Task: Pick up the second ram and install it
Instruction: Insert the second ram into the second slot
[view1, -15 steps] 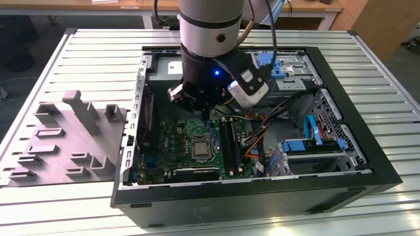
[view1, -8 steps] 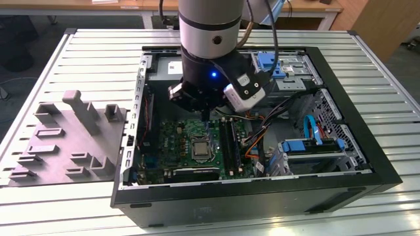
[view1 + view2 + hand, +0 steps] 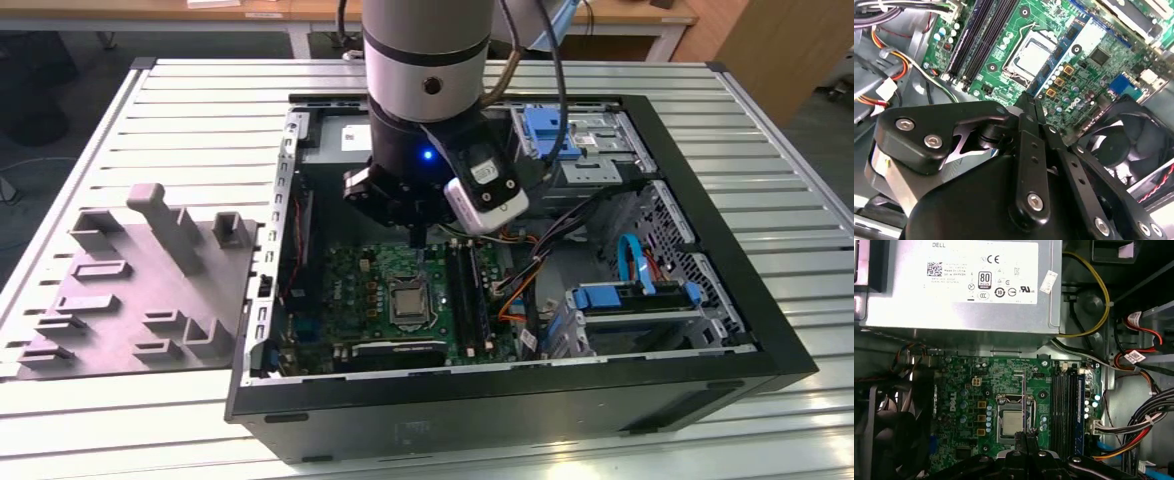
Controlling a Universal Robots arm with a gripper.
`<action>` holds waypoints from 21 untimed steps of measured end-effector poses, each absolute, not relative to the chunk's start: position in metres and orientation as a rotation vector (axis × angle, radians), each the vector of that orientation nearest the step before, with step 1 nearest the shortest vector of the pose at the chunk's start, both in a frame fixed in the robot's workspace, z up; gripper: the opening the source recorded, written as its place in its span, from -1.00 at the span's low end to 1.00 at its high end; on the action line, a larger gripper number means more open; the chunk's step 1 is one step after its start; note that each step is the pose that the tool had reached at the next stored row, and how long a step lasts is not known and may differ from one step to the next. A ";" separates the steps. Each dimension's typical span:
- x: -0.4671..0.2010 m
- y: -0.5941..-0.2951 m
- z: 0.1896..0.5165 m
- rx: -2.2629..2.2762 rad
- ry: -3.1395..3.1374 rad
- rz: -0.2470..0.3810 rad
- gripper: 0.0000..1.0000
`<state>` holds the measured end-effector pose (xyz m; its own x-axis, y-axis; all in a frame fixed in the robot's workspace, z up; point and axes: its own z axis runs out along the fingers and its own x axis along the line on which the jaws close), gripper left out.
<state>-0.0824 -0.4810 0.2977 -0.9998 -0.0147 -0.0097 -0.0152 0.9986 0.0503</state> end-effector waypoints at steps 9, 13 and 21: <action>-0.071 -0.481 0.296 -0.022 3.131 0.079 -0.76; -0.059 -0.481 0.295 -0.022 3.131 0.079 -0.76; -0.040 -0.481 0.292 -0.021 3.131 0.079 -0.76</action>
<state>-0.0397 -0.4810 0.2921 -0.9999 -0.0135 -0.0098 -0.0140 0.9986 0.0503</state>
